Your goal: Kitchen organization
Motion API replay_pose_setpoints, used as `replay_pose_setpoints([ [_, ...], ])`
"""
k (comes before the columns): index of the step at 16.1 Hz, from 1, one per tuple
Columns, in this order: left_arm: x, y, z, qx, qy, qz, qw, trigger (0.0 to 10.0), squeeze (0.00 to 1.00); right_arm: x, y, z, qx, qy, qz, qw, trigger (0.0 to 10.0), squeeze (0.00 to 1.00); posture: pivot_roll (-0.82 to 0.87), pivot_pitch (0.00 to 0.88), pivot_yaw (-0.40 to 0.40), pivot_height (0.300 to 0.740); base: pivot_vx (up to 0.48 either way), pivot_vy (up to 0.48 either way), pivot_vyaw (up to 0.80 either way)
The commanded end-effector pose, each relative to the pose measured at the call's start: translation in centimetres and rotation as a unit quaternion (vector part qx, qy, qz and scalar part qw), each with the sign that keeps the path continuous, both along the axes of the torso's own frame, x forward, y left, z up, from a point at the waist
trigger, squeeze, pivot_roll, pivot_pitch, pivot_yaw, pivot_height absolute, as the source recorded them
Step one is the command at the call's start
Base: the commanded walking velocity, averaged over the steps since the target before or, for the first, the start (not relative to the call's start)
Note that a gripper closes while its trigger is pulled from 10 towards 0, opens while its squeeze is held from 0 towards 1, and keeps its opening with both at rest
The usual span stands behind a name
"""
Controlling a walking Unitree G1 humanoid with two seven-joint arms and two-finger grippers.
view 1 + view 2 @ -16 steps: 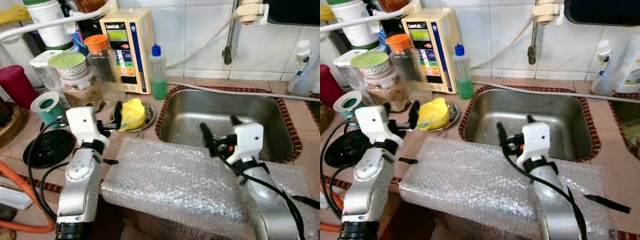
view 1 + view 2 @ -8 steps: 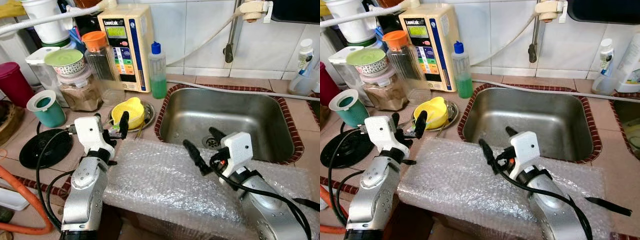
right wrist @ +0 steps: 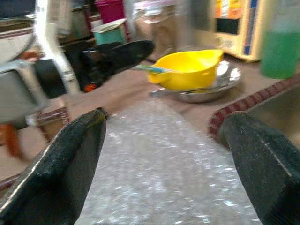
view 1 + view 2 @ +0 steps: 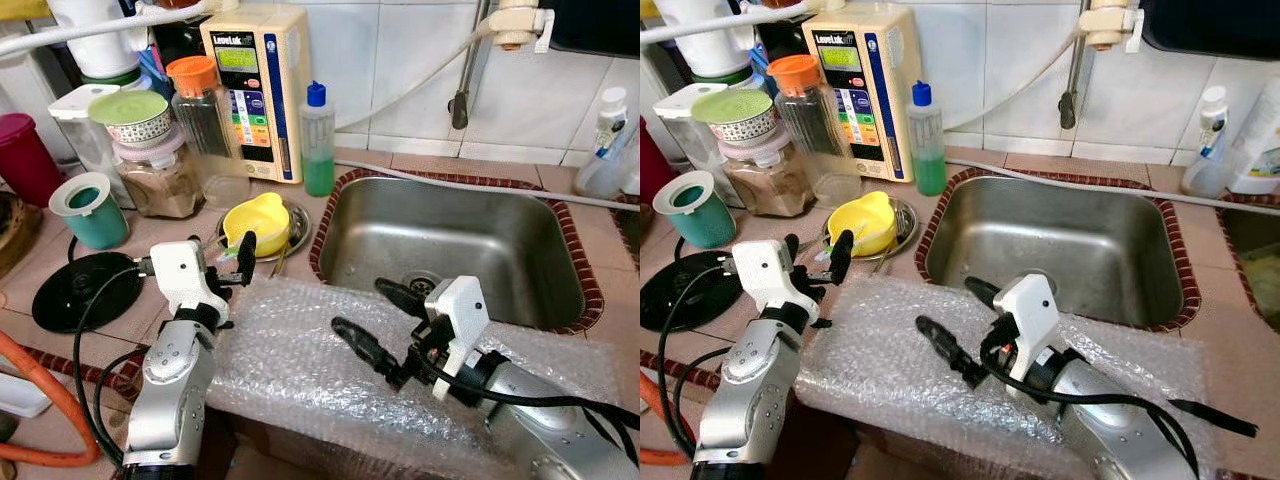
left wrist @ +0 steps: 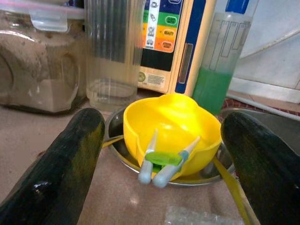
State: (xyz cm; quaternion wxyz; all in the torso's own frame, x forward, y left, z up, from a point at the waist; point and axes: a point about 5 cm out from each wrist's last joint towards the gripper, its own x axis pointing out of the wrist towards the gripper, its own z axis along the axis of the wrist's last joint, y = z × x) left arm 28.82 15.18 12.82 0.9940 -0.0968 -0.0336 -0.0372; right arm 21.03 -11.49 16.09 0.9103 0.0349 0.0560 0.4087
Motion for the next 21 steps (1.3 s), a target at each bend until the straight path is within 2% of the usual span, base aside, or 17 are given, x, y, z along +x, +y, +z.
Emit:
replay_pose_setpoints([
  [1,0.4,0.0,-0.1,0.0,-0.004,-0.002,1.0,10.0,0.0,-0.3,0.0,0.7,0.009,0.0,0.016,1.0,10.0,0.0,-0.02,0.0,0.052,0.74,0.0,0.0,0.0],
  [5,1.1,-0.4,-0.4,-0.012,-0.002,-0.004,1.0,10.0,0.0,-0.1,0.0,1.2,0.017,0.004,0.018,1.0,10.0,0.0,-0.03,0.0,0.047,0.74,0.0,0.0,0.0],
  [6,1.2,-0.4,-0.4,-0.014,-0.001,-0.005,1.0,7.5,0.0,-0.1,0.1,1.3,0.019,0.003,0.018,1.0,10.0,0.0,-0.03,0.0,0.047,0.74,0.0,0.0,0.0],
  [7,1.4,-0.6,-0.6,-0.019,0.001,-0.007,1.0,2.2,0.0,0.0,0.1,1.6,0.025,0.003,0.018,1.0,10.0,0.0,-0.04,0.0,0.045,0.74,0.0,0.0,0.0],
  [8,1.6,-0.9,-0.8,-0.029,0.005,-0.009,1.0,0.0,0.0,0.0,0.1,1.7,0.028,0.006,0.018,0.999,10.0,0.0,-0.04,0.0,0.045,0.74,0.0,0.0,0.0],
  [12,1.8,-0.8,-0.8,-0.03,0.002,-0.009,1.0,0.0,0.0,0.0,-0.3,2.4,0.037,0.011,0.026,0.999,10.0,0.0,-0.04,0.0,0.046,0.74,0.0,0.0,0.0],
  [16,2.0,-0.6,-0.8,-0.025,-0.003,-0.002,1.0,0.0,0.0,0.1,-0.1,2.7,0.047,0.014,0.037,0.998,10.0,0.0,-0.04,0.0,0.048,0.74,0.0,0.0,0.0],
  [21,2.1,0.2,-0.7,-0.038,-0.001,0.012,0.999,0.0,0.0,0.1,0.2,3.0,0.065,0.024,0.059,0.996,10.0,0.0,-0.02,0.0,0.048,0.74,0.0,0.0,0.0],
])
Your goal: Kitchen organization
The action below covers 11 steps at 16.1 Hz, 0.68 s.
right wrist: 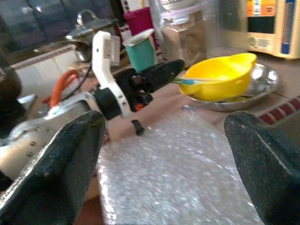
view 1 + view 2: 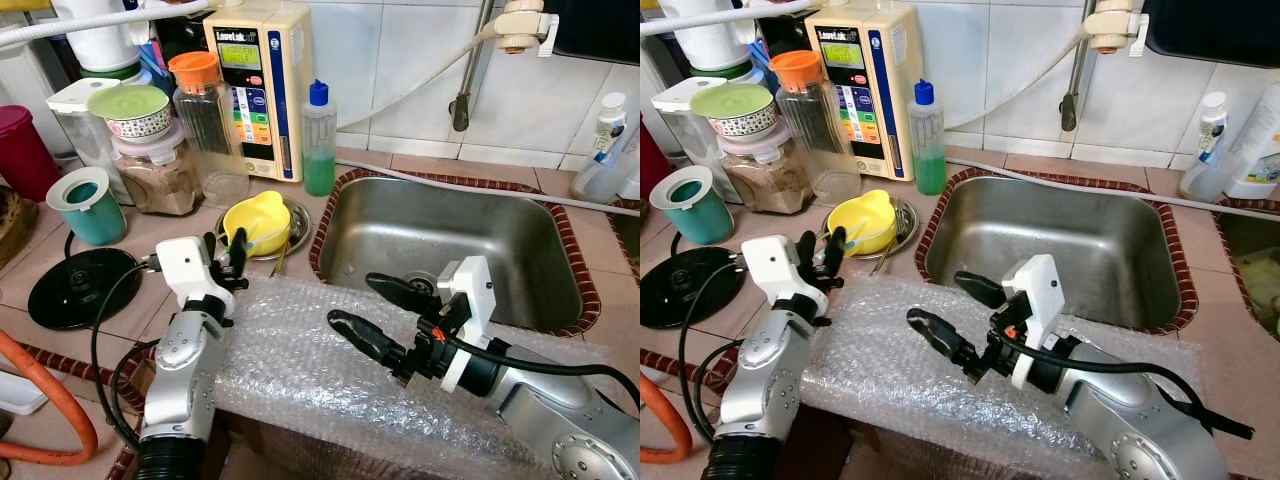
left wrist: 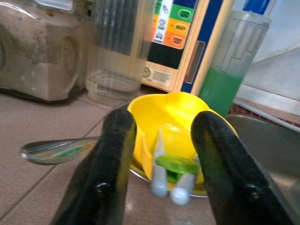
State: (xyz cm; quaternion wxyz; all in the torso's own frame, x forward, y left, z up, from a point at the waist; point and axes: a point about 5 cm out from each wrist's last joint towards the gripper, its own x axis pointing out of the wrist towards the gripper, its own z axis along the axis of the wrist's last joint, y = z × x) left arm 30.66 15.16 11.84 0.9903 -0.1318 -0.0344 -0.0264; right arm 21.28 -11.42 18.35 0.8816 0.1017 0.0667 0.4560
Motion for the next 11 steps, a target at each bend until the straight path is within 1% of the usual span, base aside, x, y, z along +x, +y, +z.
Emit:
replay_pose_setpoints([
  [1,0.22,0.22,0.35,-0.002,-0.004,0.003,1.0,0.0,0.0,-0.22,0.18,0.75,0.009,-0.011,0.013,1.0,10.0,0.0,-0.02,0.0,0.048,0.74,0.0,0.0,0.0],
  [2,0.21,0.27,0.47,-0.003,-0.006,0.004,1.0,0.0,0.0,-0.3,0.36,0.77,0.013,-0.005,0.03,0.999,10.0,0.0,-0.01,0.0,0.046,0.74,0.0,0.0,0.0],
  [3,0.21,0.27,0.5,-0.004,-0.007,0.004,1.0,0.0,0.0,-0.31,0.39,0.77,0.012,-0.004,0.032,0.999,10.0,0.0,-0.01,0.0,0.044,0.74,0.0,0.0,0.0],
  [7,0.2,0.09,0.72,-0.029,-0.005,0.005,1.0,0.0,0.0,-0.15,0.15,0.79,0.007,0.0,0.041,0.999,10.0,0.0,-0.01,0.0,0.043,0.74,0.0,0.0,0.0],
  [11,0.24,0.04,1.1,-0.029,-0.012,0.002,0.999,0.0,0.0,-0.08,0.14,0.84,0.01,0.003,0.046,0.999,10.0,0.0,0.0,0.0,0.043,0.74,0.0,0.0,0.0],
])
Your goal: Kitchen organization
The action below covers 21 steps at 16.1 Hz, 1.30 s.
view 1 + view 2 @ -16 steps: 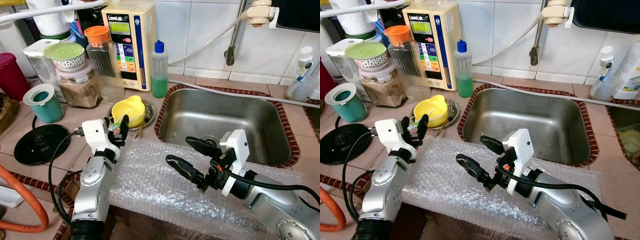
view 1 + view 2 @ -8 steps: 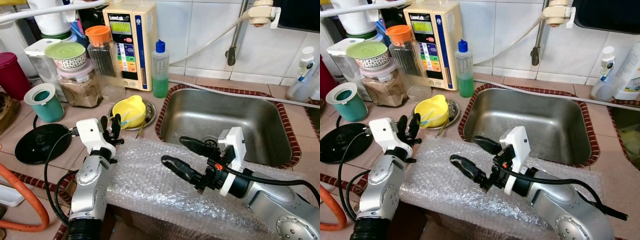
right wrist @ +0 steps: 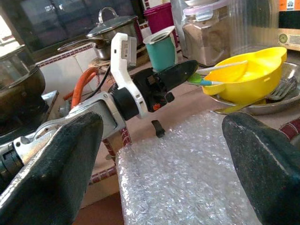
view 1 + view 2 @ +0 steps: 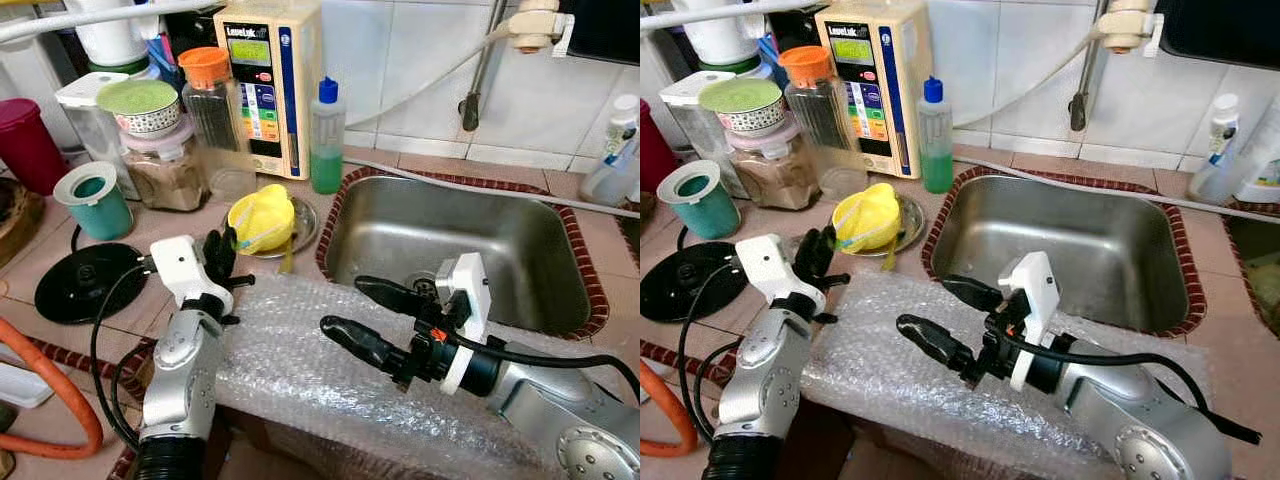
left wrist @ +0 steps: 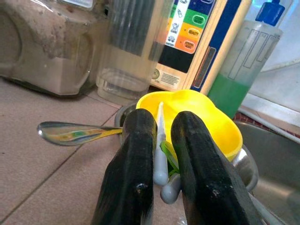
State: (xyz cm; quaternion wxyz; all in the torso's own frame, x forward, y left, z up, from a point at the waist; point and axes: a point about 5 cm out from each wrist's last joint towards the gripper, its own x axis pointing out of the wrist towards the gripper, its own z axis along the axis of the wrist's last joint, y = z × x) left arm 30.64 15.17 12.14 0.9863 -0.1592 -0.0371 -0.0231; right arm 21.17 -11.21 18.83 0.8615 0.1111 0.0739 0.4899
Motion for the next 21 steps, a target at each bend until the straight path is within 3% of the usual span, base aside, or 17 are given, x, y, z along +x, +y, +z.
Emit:
replay_pose_setpoints([
  [1,0.3,0.0,0.9,-0.002,-0.012,0.0,1.0,0.0,0.0,0.1,-0.1,0.4,0.0,-0.005,0.007,1.0,10.0,0.0,0.0,0.0,0.043,0.74,0.0,0.0,0.0],
  [8,0.6,0.0,3.3,-0.015,-0.045,0.001,0.999,0.0,0.0,1.0,-0.3,0.7,0.012,-0.012,-0.008,1.0,10.0,0.0,0.01,0.0,0.041,0.74,0.0,0.0,0.0],
  [11,0.6,0.0,4.0,0.004,-0.062,-0.011,0.998,0.0,0.0,1.5,-0.2,0.6,0.027,-0.01,-0.028,0.999,10.0,0.0,0.02,0.0,0.055,0.74,0.0,0.0,0.0],
  [15,0.5,-0.6,5.9,0.008,-0.097,-0.041,0.994,0.0,0.0,2.7,-0.5,0.2,0.088,0.021,-0.088,0.992,10.0,0.0,0.03,0.0,0.068,0.74,0.0,0.0,0.0],
  [20,0.3,-1.8,6.9,-0.014,-0.108,-0.087,0.99,0.0,0.0,3.5,-0.7,-1.4,0.103,0.062,-0.129,0.984,10.0,0.0,0.03,0.0,0.066,0.74,0.0,0.0,0.0],
  [21,0.1,-2.7,6.8,-0.005,-0.116,-0.132,0.985,1.7,0.0,3.4,-0.5,-1.1,0.119,0.057,-0.111,0.985,10.0,0.0,0.04,0.0,0.06,0.74,0.0,0.0,0.0],
])
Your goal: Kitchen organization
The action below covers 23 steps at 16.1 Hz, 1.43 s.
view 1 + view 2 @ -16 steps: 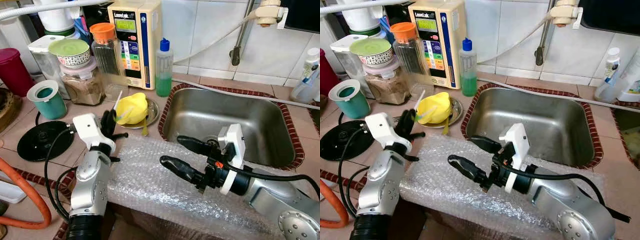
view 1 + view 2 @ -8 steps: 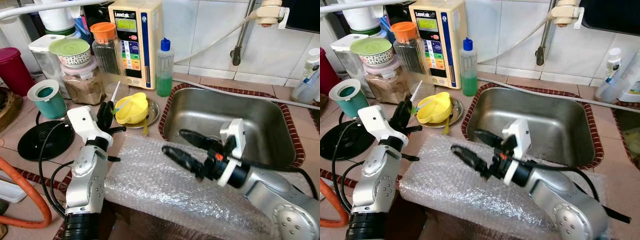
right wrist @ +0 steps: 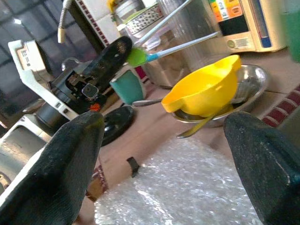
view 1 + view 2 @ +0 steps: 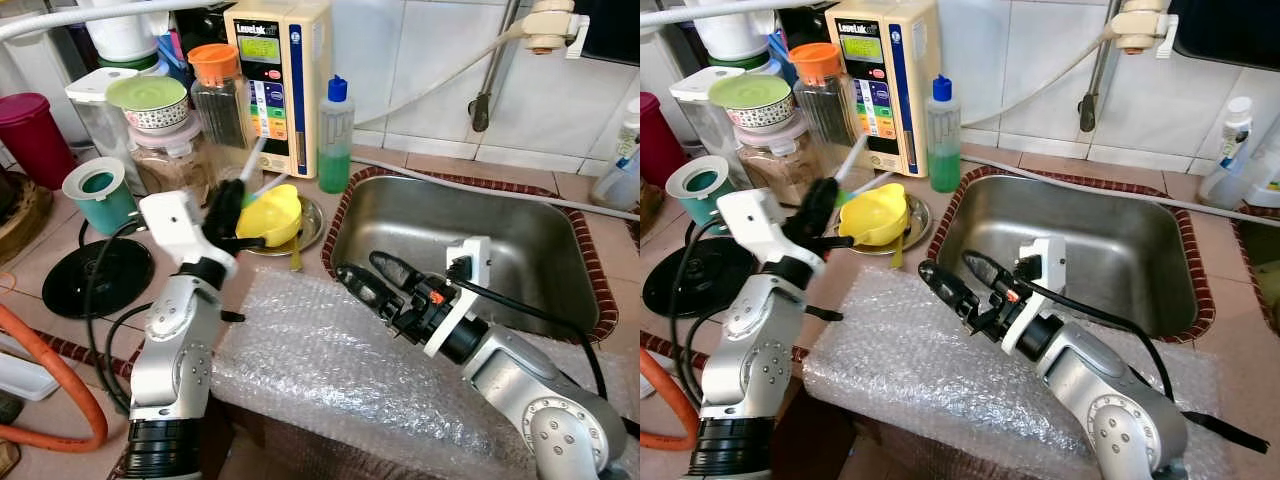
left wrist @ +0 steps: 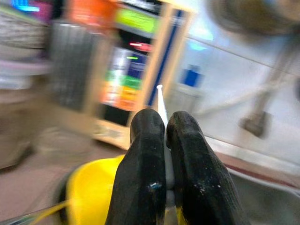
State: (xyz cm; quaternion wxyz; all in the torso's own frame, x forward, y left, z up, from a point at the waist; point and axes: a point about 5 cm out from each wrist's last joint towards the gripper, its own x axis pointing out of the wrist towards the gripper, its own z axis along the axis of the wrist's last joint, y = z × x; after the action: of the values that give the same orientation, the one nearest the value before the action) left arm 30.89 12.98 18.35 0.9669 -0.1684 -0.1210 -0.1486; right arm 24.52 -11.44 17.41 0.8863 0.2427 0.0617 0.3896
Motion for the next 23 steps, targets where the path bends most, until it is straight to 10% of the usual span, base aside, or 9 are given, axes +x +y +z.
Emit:
replay_pose_setpoints([
  [1,-0.3,-0.7,0.5,0.025,-0.019,-0.031,0.999,1.7,0.0,-0.1,-0.1,0.7,0.015,-0.022,0.008,1.0,10.0,0.0,0.04,0.0,0.06,0.74,0.0,0.0,0.0],
  [2,-0.2,-0.6,0.6,0.013,-0.014,-0.03,0.999,4.5,0.0,0.1,0.0,0.8,0.029,-0.017,0.005,0.999,10.0,0.0,0.03,0.0,0.071,0.74,0.0,0.0,0.0],
  [4,-0.2,-0.9,1.2,-0.004,-0.011,-0.055,0.998,5.4,0.0,0.9,-0.1,0.4,0.059,0.007,-0.022,0.998,10.0,0.0,0.05,0.0,0.078,0.74,0.0,0.0,0.0],
  [5,-0.3,-1.3,1.5,-0.014,-0.009,-0.076,0.997,10.0,0.0,1.4,-0.2,0.4,0.085,0.016,-0.038,0.996,10.0,0.0,0.05,0.0,0.078,0.74,0.0,0.0,0.0],
  [9,-0.8,-3.5,2.9,-0.064,-0.002,-0.154,0.986,10.0,0.0,3.2,0.0,1.3,0.224,0.05,-0.087,0.969,10.0,0.0,0.04,0.0,0.095,0.74,0.0,0.0,0.0],
  [17,-1.6,-6.5,3.0,-0.15,0.05,-0.248,0.956,10.0,0.0,6.0,1.2,2.8,0.276,0.067,-0.102,0.953,10.0,0.0,0.04,0.0,0.083,0.74,0.0,0.0,0.0],
  [18,-1.8,-6.8,3.0,-0.153,0.056,-0.26,0.952,10.0,0.0,6.5,1.4,2.9,0.279,0.068,-0.107,0.952,0.0,0.0,0.04,0.0,0.084,0.74,0.0,0.0,0.0],
  [23,-1.8,-6.8,3.0,-0.161,0.066,-0.26,0.95,10.0,0.0,7.2,1.5,2.5,0.287,0.086,-0.13,0.945,0.0,0.0,0.04,0.0,0.087,0.74,0.0,0.0,0.0],
])
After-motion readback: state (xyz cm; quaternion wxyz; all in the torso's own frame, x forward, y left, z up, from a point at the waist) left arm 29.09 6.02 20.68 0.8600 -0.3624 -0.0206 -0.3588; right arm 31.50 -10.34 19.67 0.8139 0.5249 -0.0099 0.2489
